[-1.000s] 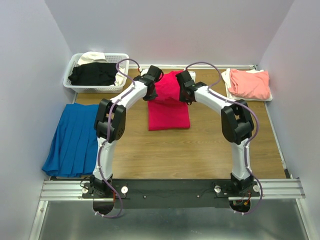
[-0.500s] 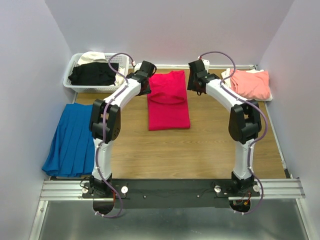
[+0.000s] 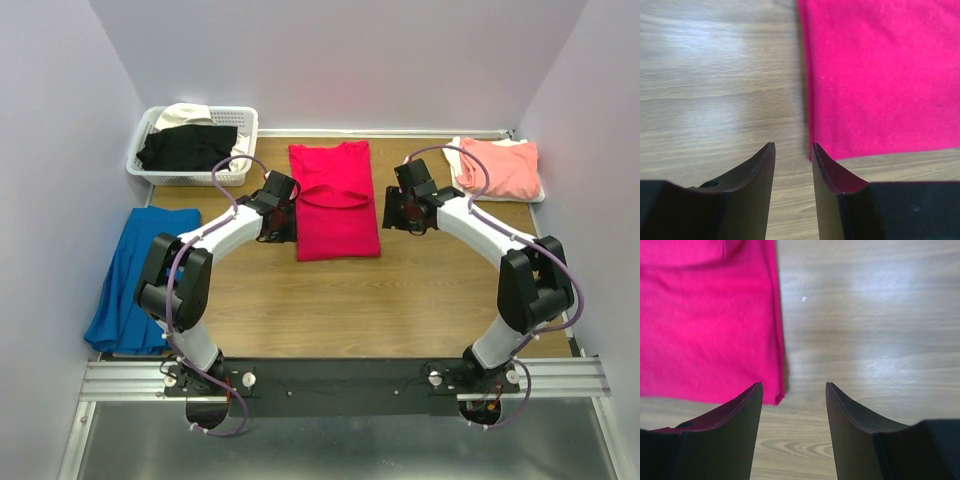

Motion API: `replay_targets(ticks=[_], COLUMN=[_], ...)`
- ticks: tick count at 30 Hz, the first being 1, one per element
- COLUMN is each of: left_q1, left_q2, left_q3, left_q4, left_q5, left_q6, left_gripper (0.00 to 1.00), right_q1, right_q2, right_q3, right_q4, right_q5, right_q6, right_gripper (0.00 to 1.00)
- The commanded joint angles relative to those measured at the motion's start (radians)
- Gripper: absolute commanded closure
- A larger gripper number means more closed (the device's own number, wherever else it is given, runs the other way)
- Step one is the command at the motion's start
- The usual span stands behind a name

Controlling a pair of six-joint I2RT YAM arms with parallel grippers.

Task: Fold and stack the t-shirts
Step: Grab one side of the 2/3 rectangular tshirt with both arms

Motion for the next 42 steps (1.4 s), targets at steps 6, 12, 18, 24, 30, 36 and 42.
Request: replay_targets(ticks=[6, 12, 18, 24, 30, 36, 42], left_q1=[0.001, 0.002, 0.002, 0.002, 0.002, 0.002, 0.002], left_q2=[0.030, 0.047, 0.024, 0.030, 0.070, 0.091, 0.091], left_q3=[-0.069, -0.095, -0.153, -0.172, -0.169, -0.183, -0.226], left_q4=[0.221, 0.232, 0.204, 0.220, 0.270, 0.290, 0.292], left_q5=[0.165, 0.214, 0.203, 0.244, 0.252, 0.268, 0.257], left_q6=[0.020, 0.020, 0.017, 0.013, 0.002, 0.002, 0.002], left_gripper=[0.55, 0.56, 0.56, 0.56, 0.55, 0.55, 0.56], right_q1=[0.017, 0.017, 0.015, 0.017, 0.017, 0.017, 0.017], right_q2=[-0.035, -0.020, -0.009, 0.005, 0.032, 0.080, 0.117], right_q3=[-0.154, -0.194, -0.211, -0.237, -0.272, -0.295, -0.285], right_q4=[0.114, 0.161, 0.189, 0.207, 0.258, 0.321, 0.344], right_q5=[-0.211, -0.240, -0.268, -0.277, -0.310, -0.340, -0.361], right_q6=[-0.014, -0.009, -0.004, -0.006, -0.007, -0.004, 0.011], right_gripper=[0.39, 0.40, 0.41, 0.44, 0.50, 0.58, 0.87])
